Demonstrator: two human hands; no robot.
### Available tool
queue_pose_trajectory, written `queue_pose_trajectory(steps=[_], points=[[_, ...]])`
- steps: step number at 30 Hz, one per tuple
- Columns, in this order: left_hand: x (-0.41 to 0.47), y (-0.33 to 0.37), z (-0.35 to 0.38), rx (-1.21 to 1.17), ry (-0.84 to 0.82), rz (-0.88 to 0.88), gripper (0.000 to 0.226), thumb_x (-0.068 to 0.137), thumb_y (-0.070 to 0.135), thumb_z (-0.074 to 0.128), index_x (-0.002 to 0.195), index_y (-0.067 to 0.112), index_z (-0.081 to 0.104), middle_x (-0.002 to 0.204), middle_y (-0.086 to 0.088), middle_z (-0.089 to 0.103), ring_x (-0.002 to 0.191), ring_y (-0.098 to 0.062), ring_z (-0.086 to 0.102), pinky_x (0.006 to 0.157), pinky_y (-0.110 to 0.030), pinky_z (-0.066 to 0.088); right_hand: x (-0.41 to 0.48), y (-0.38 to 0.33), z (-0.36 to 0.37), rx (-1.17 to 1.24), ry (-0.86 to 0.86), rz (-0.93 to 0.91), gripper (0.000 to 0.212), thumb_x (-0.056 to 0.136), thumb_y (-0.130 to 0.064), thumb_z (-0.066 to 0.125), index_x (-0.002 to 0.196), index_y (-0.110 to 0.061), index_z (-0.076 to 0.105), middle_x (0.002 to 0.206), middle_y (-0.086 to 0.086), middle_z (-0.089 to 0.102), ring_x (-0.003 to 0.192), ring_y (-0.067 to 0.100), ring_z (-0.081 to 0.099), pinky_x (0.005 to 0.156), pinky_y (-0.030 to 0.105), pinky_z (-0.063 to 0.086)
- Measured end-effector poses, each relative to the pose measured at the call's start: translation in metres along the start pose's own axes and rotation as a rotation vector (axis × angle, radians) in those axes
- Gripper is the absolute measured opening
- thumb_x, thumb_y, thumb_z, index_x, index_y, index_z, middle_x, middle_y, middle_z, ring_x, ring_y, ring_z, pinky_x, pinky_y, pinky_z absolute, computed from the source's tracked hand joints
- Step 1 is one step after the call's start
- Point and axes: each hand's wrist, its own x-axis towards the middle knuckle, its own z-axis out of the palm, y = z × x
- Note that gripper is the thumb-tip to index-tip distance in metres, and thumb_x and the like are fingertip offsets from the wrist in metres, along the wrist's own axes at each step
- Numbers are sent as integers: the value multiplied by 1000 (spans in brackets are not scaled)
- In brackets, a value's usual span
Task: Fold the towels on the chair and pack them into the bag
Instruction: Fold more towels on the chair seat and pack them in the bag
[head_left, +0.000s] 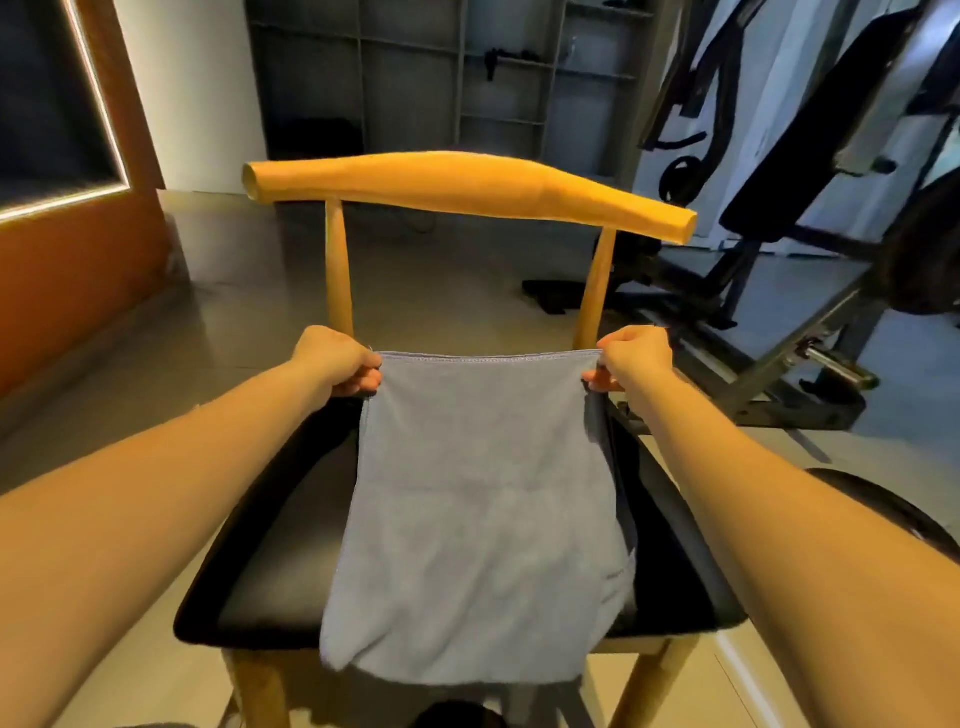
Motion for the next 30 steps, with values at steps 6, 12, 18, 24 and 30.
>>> queue_pose_trajectory(steps=[6,12,18,24,30], points=[[43,-17,17,101,80,-1,13,91,8,76,96,-3,72,82,-19,75,57,-23,72,45,-25,53,27,10,31,-8,-37,-9,15,100,-1,57,95,-9,69,94,9,63,59,28,73,61,36,65],[51,-29,24,174,176,37,11,91,9,75,95,0,72,85,-19,75,67,-29,75,63,-38,64,23,27,36,34,-290,-33,26,90,14,56,105,-6,60,92,9,55,73,27,60,51,31,56],[-15,-11,32,466,52,322,25,88,24,78,107,19,62,104,-4,69,85,-24,70,73,-38,60,-35,27,-14,-137,-408,-151,15,92,4,65,106,0,68,92,13,68,75,20,66,63,27,58],[-140,-7,88,464,-541,497,22,86,34,80,83,13,73,76,-9,74,72,-20,69,75,-45,60,-109,44,-78,-465,-655,-288,10,88,-7,67,87,3,71,64,4,61,55,10,52,49,19,42],[-192,-33,129,859,-350,655,32,84,49,72,78,22,56,78,0,63,76,-21,60,63,-34,45,-125,78,-81,-551,-645,-403,14,91,-15,72,104,-19,73,96,-1,70,85,13,68,77,26,59]])
